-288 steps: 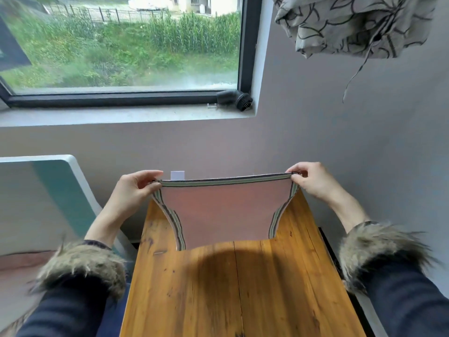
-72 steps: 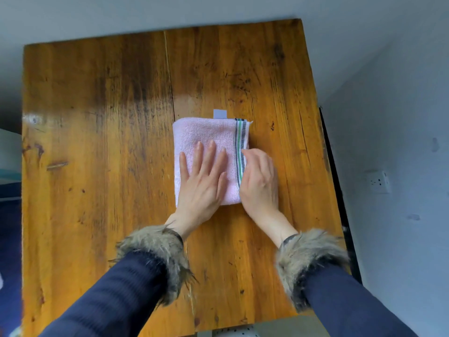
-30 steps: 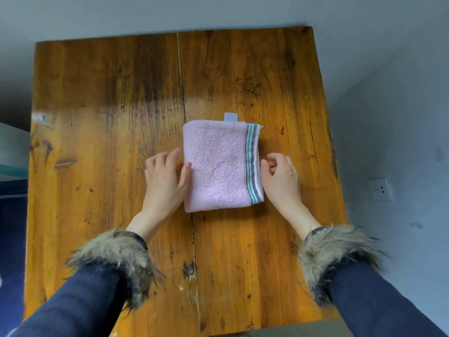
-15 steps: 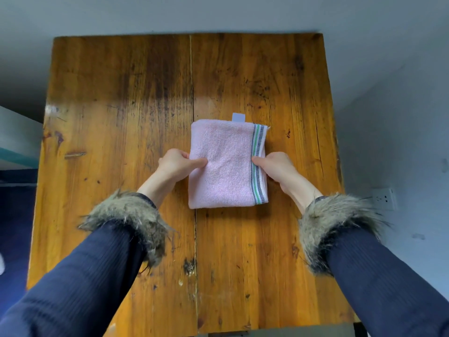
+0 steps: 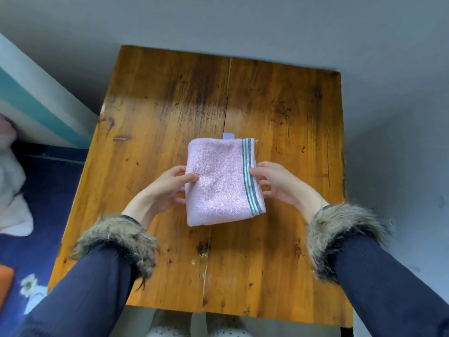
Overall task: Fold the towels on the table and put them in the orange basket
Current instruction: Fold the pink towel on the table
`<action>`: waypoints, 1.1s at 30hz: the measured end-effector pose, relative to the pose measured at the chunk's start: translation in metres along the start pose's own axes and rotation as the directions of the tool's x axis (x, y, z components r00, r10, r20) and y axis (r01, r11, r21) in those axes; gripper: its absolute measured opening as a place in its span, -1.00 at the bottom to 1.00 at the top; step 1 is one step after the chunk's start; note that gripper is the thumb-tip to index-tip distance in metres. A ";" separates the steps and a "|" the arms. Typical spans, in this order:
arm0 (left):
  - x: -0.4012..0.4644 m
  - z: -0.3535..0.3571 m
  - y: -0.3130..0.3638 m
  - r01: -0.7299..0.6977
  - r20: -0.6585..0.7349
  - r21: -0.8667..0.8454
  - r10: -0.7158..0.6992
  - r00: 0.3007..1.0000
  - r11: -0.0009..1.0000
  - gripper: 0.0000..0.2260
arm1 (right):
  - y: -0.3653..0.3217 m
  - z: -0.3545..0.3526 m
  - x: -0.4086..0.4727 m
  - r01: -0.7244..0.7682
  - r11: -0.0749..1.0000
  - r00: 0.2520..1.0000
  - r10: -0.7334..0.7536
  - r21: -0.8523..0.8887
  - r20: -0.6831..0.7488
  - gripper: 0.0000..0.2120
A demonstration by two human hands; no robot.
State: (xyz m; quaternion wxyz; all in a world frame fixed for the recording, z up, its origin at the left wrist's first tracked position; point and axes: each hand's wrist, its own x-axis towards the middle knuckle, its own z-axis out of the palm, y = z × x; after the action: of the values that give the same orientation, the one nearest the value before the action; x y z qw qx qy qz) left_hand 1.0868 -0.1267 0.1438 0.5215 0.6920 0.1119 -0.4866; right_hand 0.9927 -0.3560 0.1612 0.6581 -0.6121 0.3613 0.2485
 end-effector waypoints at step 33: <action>-0.418 -0.383 -0.226 -0.489 -0.681 -0.483 0.039 0.731 0.727 -0.87 | -0.096 0.589 -0.146 0.478 0.782 0.738 -0.111 -0.400 0.665 -0.91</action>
State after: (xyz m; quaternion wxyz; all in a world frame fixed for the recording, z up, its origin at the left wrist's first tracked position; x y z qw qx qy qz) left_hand 0.9411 0.4366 0.3286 0.7222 0.6036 0.3295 -0.0743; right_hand 1.0774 0.2289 0.3286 0.5664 -0.7113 -0.0635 0.4113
